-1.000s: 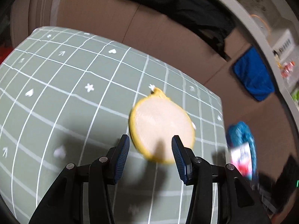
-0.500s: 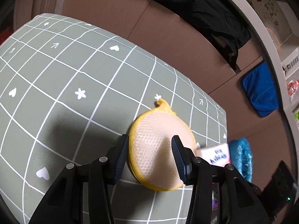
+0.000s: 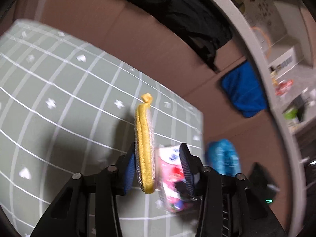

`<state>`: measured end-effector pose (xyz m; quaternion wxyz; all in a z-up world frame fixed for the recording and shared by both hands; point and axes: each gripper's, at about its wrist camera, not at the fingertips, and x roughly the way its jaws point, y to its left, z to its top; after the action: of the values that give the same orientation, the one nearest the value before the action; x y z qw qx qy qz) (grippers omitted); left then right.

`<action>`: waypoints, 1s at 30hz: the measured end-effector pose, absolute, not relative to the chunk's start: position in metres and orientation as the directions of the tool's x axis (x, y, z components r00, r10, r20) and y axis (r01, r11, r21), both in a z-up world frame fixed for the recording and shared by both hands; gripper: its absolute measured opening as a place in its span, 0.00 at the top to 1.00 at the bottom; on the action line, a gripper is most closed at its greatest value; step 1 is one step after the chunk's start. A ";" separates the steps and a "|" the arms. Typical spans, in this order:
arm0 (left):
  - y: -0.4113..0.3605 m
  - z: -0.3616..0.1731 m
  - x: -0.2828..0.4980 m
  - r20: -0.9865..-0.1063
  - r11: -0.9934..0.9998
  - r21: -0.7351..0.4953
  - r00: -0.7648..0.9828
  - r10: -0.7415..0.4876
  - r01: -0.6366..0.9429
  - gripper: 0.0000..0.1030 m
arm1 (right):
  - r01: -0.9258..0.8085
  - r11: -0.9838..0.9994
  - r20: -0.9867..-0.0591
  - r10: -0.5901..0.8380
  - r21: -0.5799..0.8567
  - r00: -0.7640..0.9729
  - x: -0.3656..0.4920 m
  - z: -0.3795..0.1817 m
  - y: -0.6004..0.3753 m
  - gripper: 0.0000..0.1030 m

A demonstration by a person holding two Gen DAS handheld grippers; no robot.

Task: Collect trash
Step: 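Carry the yellow scrubber with the left gripper while the right gripper carries the Kleenex pack to the bin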

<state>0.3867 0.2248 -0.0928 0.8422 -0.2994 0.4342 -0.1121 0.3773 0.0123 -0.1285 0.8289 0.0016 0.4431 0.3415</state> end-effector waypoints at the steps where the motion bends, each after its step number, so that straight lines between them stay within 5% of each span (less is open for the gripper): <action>1: 0.222 -0.093 0.386 -0.676 0.813 -0.576 0.605 -0.420 -0.080 0.69 | -0.564 0.767 -0.732 0.569 0.307 0.374 0.377 -0.128 0.011 0.85; 5: 0.213 -0.097 0.386 -0.697 0.832 -0.547 0.600 -0.392 -0.092 0.86 | -0.565 0.772 -0.731 0.561 0.293 0.388 0.371 -0.122 0.004 0.85; 14: 0.175 -0.068 0.334 -0.687 0.928 -0.355 0.705 -0.175 -0.115 0.86 | -0.564 0.797 -0.712 0.525 0.217 0.467 0.343 -0.093 -0.025 0.85; 30: 0.049 0.037 0.223 -0.473 0.988 -0.152 0.878 -0.078 0.006 0.86 | -0.518 0.852 -0.531 0.475 0.077 0.702 0.262 0.010 -0.119 0.85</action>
<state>0.2228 0.0491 0.0368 0.9661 -0.0734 0.2465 -0.0216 0.2622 -0.1192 0.0099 0.9217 -0.0388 0.2764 0.2694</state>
